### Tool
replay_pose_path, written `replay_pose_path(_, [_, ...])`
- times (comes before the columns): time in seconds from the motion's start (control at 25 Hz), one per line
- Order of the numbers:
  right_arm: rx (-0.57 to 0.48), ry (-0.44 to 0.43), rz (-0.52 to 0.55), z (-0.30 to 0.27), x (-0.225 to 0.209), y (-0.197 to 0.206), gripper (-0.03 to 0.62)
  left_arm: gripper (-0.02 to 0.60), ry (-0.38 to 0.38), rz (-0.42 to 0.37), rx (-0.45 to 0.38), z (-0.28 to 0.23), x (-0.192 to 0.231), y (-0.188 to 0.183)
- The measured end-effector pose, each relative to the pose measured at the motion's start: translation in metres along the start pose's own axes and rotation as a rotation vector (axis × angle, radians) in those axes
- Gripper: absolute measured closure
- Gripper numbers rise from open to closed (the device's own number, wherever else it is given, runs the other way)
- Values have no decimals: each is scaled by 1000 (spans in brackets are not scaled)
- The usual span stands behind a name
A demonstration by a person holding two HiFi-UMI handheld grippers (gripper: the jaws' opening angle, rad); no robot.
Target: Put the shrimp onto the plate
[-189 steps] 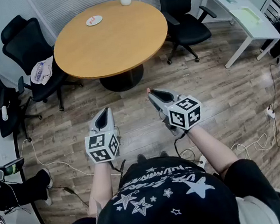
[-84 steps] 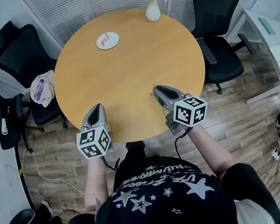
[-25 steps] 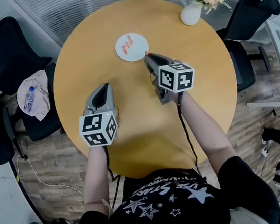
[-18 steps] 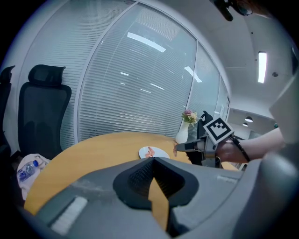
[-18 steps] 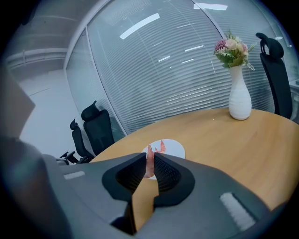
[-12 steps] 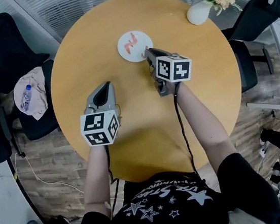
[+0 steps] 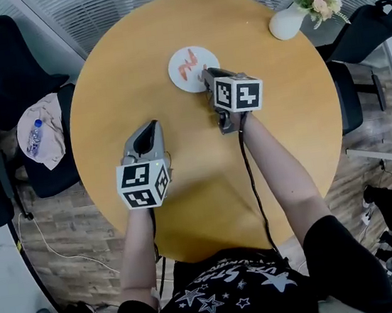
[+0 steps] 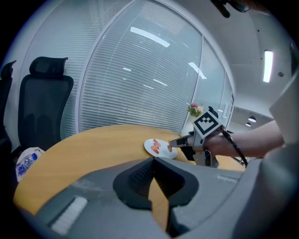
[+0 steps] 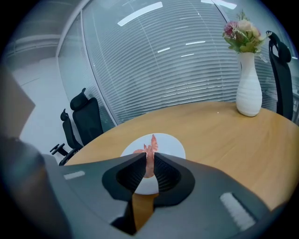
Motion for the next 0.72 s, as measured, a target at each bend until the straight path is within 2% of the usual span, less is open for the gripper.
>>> replay_pose_path(0.4, [74,44,21,-16,-8,-3,540,579,-14,33,-3,-5,9,7])
replay_pose_path(0.72, [132,94,16,-26,-12,-1,542,580,-11,25,5,-7,9,11])
Point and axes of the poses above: the fingertips, and each gripper's own axes: z backward along the fingers, x to its left, y out of its underside, the point moved 7 cm from there along z, backward along the fingers, and after that the axes turned 11 degrees about z, right-handed, at the moved point
